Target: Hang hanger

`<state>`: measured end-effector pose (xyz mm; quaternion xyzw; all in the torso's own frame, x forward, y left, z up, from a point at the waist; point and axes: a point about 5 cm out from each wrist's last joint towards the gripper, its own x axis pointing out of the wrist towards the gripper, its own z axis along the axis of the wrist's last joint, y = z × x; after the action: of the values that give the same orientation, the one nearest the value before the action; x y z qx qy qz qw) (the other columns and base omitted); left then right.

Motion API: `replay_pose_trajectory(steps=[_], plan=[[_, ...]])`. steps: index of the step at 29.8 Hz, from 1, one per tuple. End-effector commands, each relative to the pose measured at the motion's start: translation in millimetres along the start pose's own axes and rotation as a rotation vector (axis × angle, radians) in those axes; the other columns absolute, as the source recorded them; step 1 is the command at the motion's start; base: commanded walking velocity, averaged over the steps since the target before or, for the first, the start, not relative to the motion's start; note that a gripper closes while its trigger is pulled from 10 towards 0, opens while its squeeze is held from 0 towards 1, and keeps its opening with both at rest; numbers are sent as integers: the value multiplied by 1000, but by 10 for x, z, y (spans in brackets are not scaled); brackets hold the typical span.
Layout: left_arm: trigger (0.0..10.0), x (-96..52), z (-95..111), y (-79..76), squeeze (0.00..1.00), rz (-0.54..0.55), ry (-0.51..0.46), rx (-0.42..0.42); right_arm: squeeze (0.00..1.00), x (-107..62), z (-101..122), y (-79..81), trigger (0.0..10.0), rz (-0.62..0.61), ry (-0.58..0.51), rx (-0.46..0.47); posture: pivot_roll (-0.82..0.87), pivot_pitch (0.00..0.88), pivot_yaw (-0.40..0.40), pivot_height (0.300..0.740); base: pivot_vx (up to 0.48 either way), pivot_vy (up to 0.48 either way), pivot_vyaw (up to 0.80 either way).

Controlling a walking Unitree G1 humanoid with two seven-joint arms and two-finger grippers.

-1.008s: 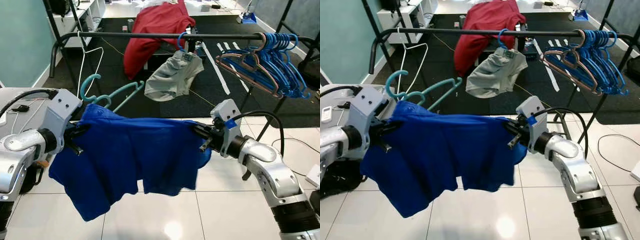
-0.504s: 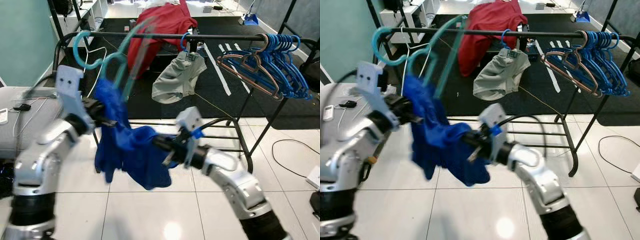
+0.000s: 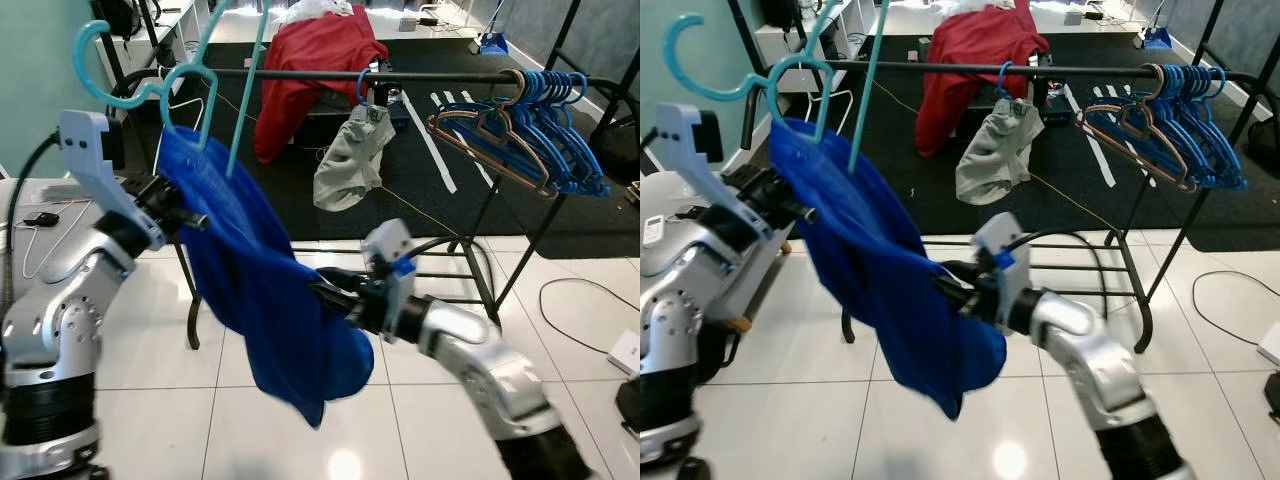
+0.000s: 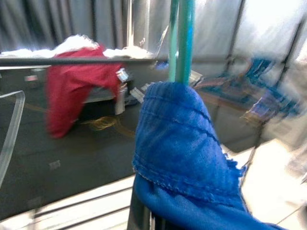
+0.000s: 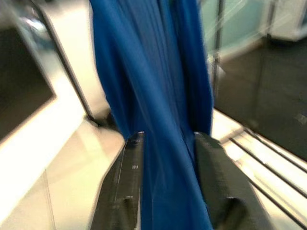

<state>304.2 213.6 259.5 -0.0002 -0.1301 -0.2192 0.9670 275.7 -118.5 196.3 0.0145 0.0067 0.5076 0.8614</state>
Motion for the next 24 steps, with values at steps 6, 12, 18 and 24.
replay_pose_trajectory(steps=[6,12,18,24], plan=[[10000,-117,-171,81,0,-43,160,232,1000,-386,294,35,10000,162,-46,9,-83,90,21,740,0,0,0],[10000,-187,-273,72,0,-160,286,430,1000,-558,438,-67,10000,125,-15,-67,-79,85,21,740,0,0,0],[10000,-262,-319,115,0,-312,449,678,1000,-764,361,-538,10000,-202,240,-345,-75,75,21,740,0,0,0],[10000,-282,-260,71,0,-462,524,835,188,-764,587,-544,10000,-196,79,-309,-66,67,18,740,0,0,0]])
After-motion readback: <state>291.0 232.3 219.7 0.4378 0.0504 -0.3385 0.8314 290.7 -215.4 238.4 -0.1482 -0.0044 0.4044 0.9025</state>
